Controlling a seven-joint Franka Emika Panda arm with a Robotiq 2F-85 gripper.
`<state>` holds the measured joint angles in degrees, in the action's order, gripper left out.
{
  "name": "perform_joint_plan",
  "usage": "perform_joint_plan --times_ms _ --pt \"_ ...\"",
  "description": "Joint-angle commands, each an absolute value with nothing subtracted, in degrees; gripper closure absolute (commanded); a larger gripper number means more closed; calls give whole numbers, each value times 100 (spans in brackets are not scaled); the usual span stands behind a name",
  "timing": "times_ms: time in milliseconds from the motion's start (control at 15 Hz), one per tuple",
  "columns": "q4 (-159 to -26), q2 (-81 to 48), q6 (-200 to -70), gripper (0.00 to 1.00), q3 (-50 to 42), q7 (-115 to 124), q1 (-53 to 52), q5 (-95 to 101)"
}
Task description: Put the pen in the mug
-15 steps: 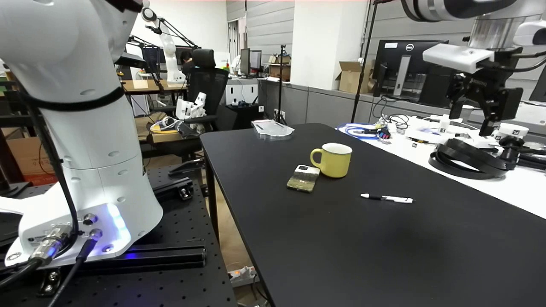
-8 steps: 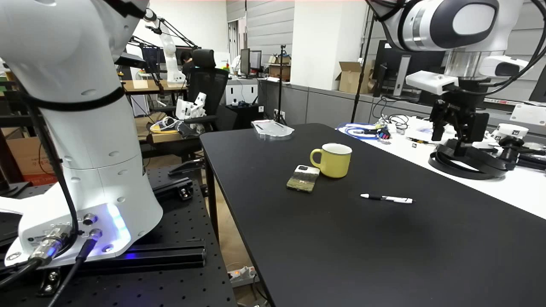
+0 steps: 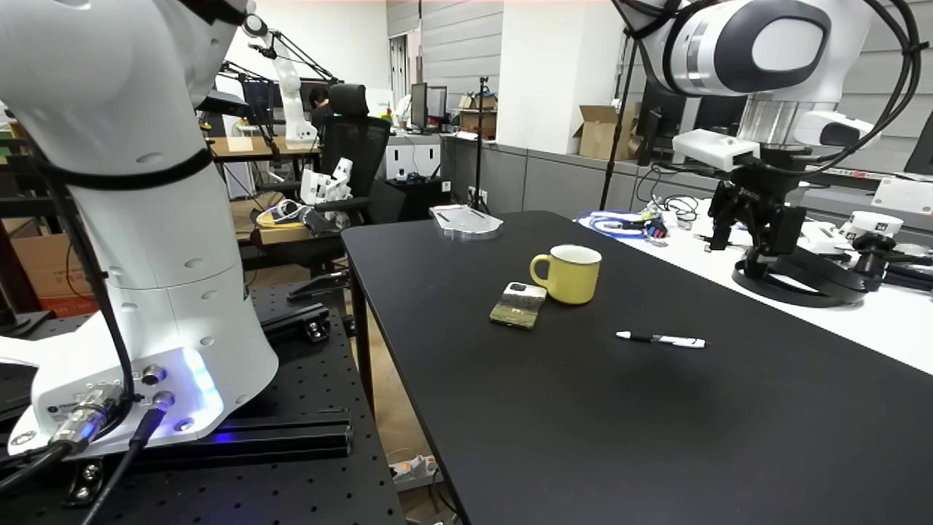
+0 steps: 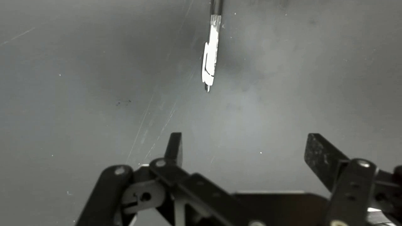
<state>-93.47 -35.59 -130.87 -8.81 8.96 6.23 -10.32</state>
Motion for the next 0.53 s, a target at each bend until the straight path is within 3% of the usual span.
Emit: perform_joint_plan --times_ms 0,467 --pt "-9341 -3546 -13076 0 -778 935 716 -954" --pt "-9410 -3705 -13239 0 -782 974 725 -967"
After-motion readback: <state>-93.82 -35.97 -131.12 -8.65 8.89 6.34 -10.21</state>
